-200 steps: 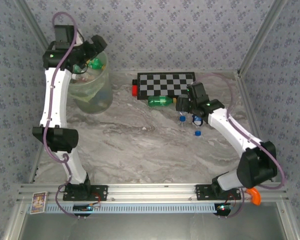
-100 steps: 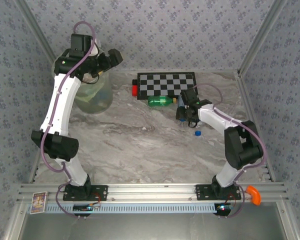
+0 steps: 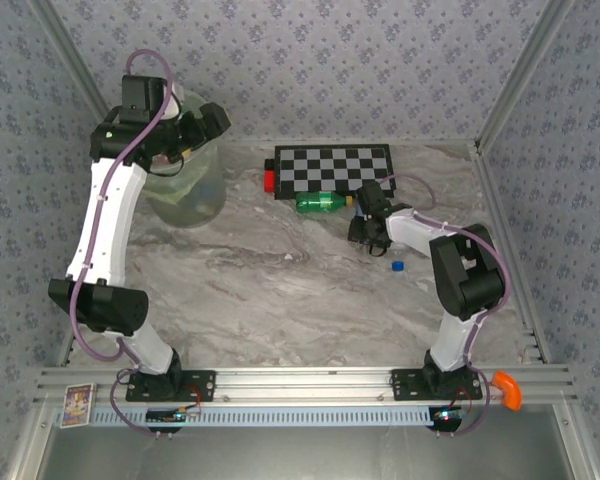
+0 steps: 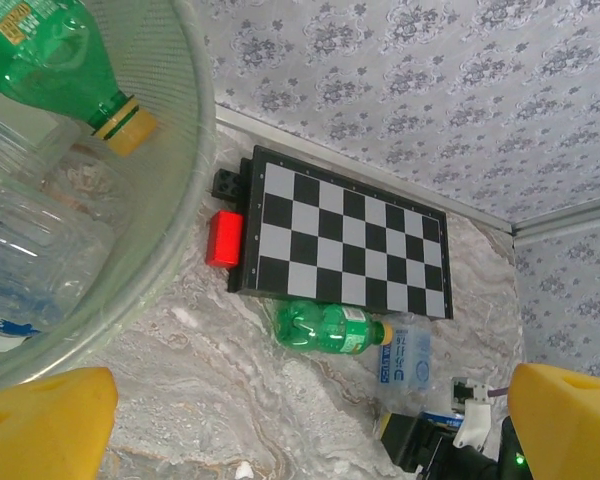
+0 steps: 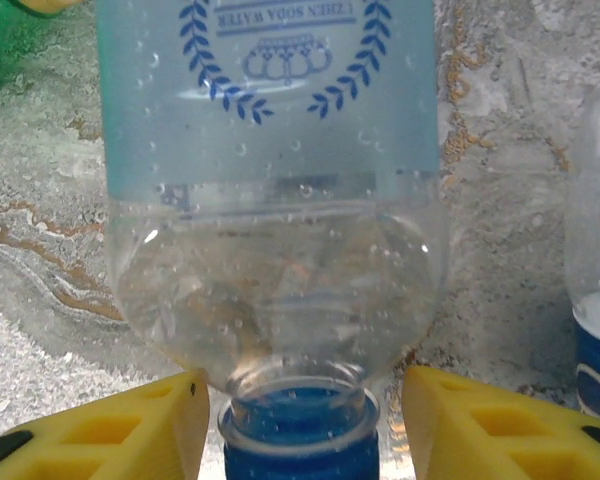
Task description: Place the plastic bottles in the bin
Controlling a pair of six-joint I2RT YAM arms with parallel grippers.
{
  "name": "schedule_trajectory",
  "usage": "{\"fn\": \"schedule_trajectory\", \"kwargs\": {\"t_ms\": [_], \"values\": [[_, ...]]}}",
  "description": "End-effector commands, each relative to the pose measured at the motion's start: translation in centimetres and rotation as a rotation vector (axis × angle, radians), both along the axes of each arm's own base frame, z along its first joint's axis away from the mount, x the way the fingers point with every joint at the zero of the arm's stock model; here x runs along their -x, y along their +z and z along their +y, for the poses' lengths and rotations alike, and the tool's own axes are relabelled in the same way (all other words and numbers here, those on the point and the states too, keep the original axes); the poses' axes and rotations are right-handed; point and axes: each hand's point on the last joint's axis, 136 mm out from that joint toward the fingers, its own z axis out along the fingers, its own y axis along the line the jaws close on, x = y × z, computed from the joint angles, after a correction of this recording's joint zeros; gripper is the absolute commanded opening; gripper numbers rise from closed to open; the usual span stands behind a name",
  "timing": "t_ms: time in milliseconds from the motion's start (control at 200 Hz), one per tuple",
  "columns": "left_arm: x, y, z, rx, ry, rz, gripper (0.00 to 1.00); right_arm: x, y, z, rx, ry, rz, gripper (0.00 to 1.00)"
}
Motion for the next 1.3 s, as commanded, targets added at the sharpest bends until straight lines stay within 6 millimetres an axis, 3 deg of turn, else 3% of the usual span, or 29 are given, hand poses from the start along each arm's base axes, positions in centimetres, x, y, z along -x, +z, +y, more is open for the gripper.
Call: {"fn": "schedule_trajectory", "kwargs": {"t_ms": [0, 260, 460, 630, 800, 955, 1010, 1020, 1060, 1189, 1219, 1294], "values": [[1.0, 1.6, 0.2, 0.019, -0.006, -0.044, 1.00, -0.4, -0.7, 0.0, 0.002, -0.003, -0.003, 0.49], [0.3, 1.5, 0.4, 0.047, 0.001, -0.046, 1.00, 0.2, 0.1, -0.2, 0.017, 0.012, -0.017, 0.33], [-0.1, 1.5, -0.2, 0.081, -0.013, -0.044, 1.00, 0.9, 2.4, -0.3, 0.027, 0.018, -0.060, 0.33], [-0.4, 1.1, -0.4, 0.095, -0.018, -0.036, 0.97, 1.4, 6.3, 0.0, 0.043, 0.041, -0.147, 0.32], [-0.9, 1.4, -1.5, 0.163, -0.040, -0.044, 0.94, 1.2, 11.6, 0.8, 0.050, 0.086, -0.274, 0.30], [-1.1, 2.0, -2.8, 0.229, -0.081, -0.048, 0.91, 1.4, 16.8, 3.2, 0.054, 0.173, -0.410, 0.30], [-1.1, 2.4, -3.4, 0.254, -0.100, -0.057, 0.90, 1.7, 17.7, 4.3, 0.063, 0.218, -0.435, 0.30], [-1.1, 2.4, -3.6, 0.258, -0.105, -0.056, 0.90, 1.5, 18.9, 4.7, 0.055, 0.223, -0.462, 0.30], [-1.0, 2.7, -4.2, 0.277, -0.125, -0.063, 0.89, 1.6, 20.3, 5.7, 0.055, 0.253, -0.496, 0.30], [-0.6, 3.9, -6.4, 0.305, -0.199, -0.110, 0.86, 2.3, 23.4, 9.2, 0.037, 0.361, -0.576, 0.30], [-0.6, 2.8, -6.9, 0.308, -0.211, -0.088, 0.86, 2.5, 24.1, 9.9, 0.024, 0.386, -0.589, 0.30], [-0.3, 2.9, -8.1, 0.327, -0.251, -0.095, 0.85, 3.0, 25.5, 11.6, -0.019, 0.442, -0.613, 0.30]]}}
